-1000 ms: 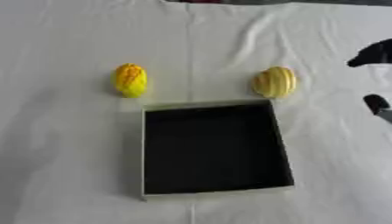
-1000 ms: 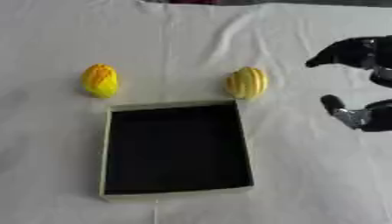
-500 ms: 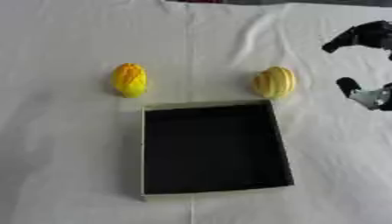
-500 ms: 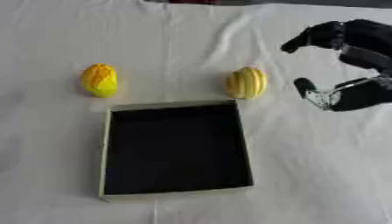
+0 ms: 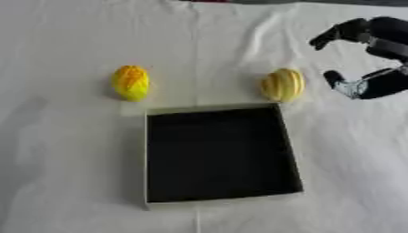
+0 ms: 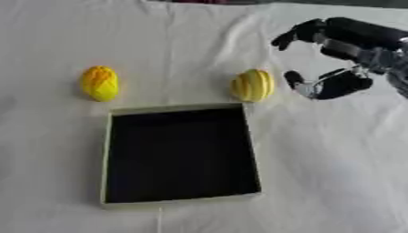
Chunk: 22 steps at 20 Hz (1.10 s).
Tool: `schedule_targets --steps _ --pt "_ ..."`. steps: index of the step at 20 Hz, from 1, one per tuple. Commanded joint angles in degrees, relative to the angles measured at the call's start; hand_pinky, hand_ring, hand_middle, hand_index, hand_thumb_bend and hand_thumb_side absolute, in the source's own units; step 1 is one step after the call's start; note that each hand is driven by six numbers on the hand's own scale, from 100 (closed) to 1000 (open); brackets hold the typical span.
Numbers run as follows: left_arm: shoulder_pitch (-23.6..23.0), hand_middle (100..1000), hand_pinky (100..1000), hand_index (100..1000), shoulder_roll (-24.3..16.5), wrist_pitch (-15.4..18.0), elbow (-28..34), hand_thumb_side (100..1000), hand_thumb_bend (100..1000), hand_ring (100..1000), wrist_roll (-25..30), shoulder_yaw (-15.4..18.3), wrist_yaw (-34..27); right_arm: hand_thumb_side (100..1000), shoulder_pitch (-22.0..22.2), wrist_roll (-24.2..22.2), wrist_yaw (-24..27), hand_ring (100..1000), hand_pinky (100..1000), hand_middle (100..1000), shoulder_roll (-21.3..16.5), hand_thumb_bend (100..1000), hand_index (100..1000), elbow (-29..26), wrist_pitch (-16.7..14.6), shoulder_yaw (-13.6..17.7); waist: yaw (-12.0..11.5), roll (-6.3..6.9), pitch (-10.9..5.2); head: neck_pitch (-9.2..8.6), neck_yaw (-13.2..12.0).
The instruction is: Pick up objects on the table and place them in the box.
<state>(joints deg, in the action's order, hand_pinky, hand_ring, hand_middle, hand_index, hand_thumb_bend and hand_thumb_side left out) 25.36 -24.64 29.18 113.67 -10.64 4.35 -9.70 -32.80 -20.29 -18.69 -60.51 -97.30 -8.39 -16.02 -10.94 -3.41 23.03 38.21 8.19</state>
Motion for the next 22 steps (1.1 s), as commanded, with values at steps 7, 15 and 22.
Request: schedule_targets --steps 7,15,22 --pt "1.5 747 850 851 -0.4 -0.3 0.9 613 100 809 0.5 -0.1 -1.0 303 -4.6 -3.6 -3.2 926 937 783 3.6 100 914 7.4 -2.2 -0.6 -1.1 -0.27 -0.33 -0.59 1.1" --pt "1.7 744 852 851 -0.1 -0.5 0.9 614 100 808 0.9 -0.2 -1.3 315 -5.5 -4.6 -5.2 934 942 799 5.3 141 924 9.7 -4.1 -1.4 -1.4 -0.45 0.00 -0.06 1.2" --pt "2.3 738 852 850 0.6 -0.9 0.9 615 100 807 1.6 -0.6 -1.8 349 -6.1 -4.3 -9.0 933 939 811 7.3 181 927 13.9 -4.8 -1.5 -2.2 -0.78 0.52 -0.35 1.6"
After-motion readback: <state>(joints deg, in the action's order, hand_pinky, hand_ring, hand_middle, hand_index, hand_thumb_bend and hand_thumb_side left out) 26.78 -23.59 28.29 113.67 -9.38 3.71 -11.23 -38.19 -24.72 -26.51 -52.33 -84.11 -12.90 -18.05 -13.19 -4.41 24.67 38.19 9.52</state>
